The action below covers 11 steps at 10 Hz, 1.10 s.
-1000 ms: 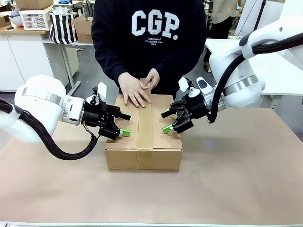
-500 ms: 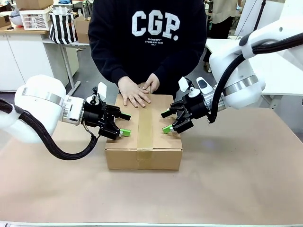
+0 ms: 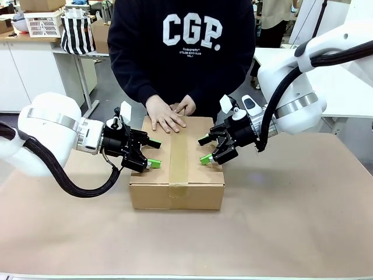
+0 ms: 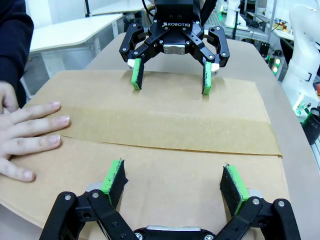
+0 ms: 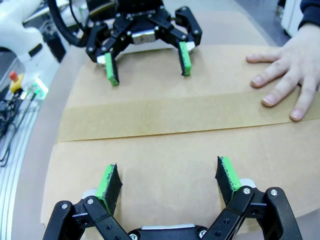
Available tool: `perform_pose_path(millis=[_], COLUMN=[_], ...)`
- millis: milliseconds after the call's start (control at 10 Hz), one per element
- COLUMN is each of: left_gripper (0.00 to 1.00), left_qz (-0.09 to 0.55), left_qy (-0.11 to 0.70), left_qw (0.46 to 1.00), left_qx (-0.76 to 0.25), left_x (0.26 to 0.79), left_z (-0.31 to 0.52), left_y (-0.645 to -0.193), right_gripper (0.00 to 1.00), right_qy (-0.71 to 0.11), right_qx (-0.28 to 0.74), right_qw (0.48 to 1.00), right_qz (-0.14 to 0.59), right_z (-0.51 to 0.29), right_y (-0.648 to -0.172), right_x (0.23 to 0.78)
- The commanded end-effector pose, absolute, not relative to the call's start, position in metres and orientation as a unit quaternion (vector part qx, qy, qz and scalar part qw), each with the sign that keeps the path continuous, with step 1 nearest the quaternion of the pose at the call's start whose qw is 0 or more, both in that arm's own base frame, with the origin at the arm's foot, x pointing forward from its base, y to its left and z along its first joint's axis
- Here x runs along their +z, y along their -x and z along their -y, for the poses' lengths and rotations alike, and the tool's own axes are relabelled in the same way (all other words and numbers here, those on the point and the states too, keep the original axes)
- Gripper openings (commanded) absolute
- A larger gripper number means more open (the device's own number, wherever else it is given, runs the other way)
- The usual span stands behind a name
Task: Pack the gift set into the box.
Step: Press and hold the closed box until the human finishes sealing it.
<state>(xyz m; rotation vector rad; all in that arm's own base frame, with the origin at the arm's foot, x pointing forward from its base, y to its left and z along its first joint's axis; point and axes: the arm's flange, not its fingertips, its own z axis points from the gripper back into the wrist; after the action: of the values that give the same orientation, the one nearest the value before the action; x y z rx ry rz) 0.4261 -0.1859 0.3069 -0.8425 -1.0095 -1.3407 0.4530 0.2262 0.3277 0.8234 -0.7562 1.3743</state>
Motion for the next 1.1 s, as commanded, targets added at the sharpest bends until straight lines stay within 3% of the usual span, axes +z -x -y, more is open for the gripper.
perform_pose_path(millis=[0,1000], left_gripper=[1.0,1.0], left_qz=[0.442,0.442], left_qy=[0.355,0.355], left_qw=[0.587,0.587], left_qx=[-0.578,-0.578], left_x=[0.3007,0.3007], left_z=[0.1848,0.1848], left_y=[-0.4204,-0.4204], right_gripper=[1.0,1.0], right_qy=[-0.361,-0.361], right_qx=[0.6,0.6], right_qw=[0.633,0.633], right_qz=[0.33,0.33], right_z=[-0.2265,-0.2265], right_y=[-0.4526,-0.4526], right_x=[0.3266,0.3266])
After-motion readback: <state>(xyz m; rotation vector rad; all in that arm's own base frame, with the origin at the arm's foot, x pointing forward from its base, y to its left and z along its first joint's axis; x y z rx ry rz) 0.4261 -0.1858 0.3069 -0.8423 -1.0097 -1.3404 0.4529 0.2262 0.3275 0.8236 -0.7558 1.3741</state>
